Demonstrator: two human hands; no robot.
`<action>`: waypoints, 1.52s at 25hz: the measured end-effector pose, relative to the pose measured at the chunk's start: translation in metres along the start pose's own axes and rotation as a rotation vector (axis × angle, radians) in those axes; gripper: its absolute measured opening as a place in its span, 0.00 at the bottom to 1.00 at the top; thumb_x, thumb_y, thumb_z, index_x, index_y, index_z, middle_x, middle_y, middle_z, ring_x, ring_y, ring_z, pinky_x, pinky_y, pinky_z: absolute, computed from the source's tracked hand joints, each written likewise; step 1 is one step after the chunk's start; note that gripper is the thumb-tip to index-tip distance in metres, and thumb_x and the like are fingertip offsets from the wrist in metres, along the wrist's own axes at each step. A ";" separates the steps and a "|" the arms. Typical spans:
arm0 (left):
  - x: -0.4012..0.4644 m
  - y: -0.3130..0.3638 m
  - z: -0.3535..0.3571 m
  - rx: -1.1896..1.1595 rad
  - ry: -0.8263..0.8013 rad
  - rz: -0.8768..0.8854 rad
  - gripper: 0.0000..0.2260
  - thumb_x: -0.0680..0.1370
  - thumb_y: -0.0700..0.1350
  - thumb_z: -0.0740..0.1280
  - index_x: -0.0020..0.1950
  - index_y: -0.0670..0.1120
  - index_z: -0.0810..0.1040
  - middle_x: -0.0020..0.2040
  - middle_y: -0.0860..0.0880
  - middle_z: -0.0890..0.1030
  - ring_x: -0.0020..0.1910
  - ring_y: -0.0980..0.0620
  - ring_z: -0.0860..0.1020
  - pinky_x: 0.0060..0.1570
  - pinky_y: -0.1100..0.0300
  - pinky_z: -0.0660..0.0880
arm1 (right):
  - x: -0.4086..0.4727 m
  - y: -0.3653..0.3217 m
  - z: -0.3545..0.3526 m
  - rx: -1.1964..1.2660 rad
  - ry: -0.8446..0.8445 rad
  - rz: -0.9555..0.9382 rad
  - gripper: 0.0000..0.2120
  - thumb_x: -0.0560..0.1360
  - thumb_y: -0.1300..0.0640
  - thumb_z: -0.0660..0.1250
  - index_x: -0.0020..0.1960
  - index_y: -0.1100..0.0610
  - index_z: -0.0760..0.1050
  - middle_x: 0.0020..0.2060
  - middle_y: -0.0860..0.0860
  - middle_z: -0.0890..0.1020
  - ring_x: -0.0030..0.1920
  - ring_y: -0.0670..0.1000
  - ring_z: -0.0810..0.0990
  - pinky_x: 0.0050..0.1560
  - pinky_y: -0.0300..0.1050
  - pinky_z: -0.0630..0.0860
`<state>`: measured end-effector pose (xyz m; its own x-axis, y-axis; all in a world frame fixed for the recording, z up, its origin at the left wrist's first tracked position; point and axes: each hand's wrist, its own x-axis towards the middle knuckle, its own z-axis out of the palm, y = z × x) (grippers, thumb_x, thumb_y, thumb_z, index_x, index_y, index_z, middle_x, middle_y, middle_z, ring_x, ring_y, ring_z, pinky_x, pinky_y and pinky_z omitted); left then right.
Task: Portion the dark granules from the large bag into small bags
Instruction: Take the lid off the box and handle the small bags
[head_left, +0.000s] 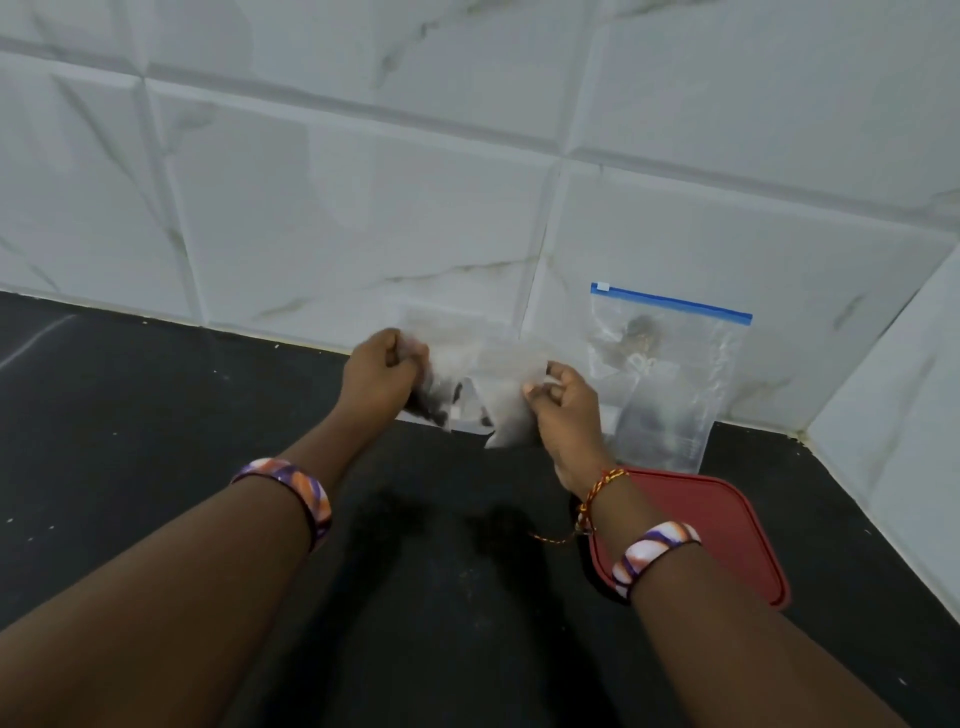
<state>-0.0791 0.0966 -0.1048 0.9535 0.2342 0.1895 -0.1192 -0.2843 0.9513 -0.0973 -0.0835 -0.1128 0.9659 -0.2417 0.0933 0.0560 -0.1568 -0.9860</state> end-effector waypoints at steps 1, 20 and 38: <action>0.010 0.012 -0.001 0.033 0.052 0.011 0.11 0.77 0.44 0.64 0.43 0.36 0.73 0.37 0.39 0.77 0.40 0.39 0.77 0.42 0.52 0.77 | 0.005 -0.012 0.001 0.015 0.057 -0.013 0.16 0.77 0.62 0.63 0.64 0.57 0.68 0.45 0.49 0.78 0.46 0.46 0.76 0.48 0.38 0.76; 0.105 0.009 0.036 1.191 -0.534 -0.095 0.12 0.79 0.33 0.53 0.38 0.38 0.70 0.39 0.44 0.69 0.43 0.48 0.69 0.52 0.59 0.69 | 0.105 -0.030 0.088 -1.329 -0.494 -0.062 0.12 0.77 0.64 0.58 0.58 0.65 0.74 0.41 0.58 0.75 0.46 0.55 0.71 0.56 0.44 0.72; 0.079 0.070 0.046 0.985 -0.409 -0.008 0.10 0.75 0.36 0.60 0.33 0.42 0.71 0.27 0.48 0.77 0.25 0.53 0.75 0.34 0.62 0.73 | 0.085 -0.072 0.056 -0.909 -0.477 0.017 0.09 0.75 0.65 0.64 0.52 0.68 0.77 0.40 0.58 0.81 0.36 0.52 0.79 0.39 0.42 0.78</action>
<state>0.0003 0.0526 -0.0339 0.9955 -0.0386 -0.0864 -0.0108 -0.9535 0.3011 -0.0053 -0.0388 -0.0412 0.9759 0.1236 -0.1799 0.0198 -0.8710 -0.4910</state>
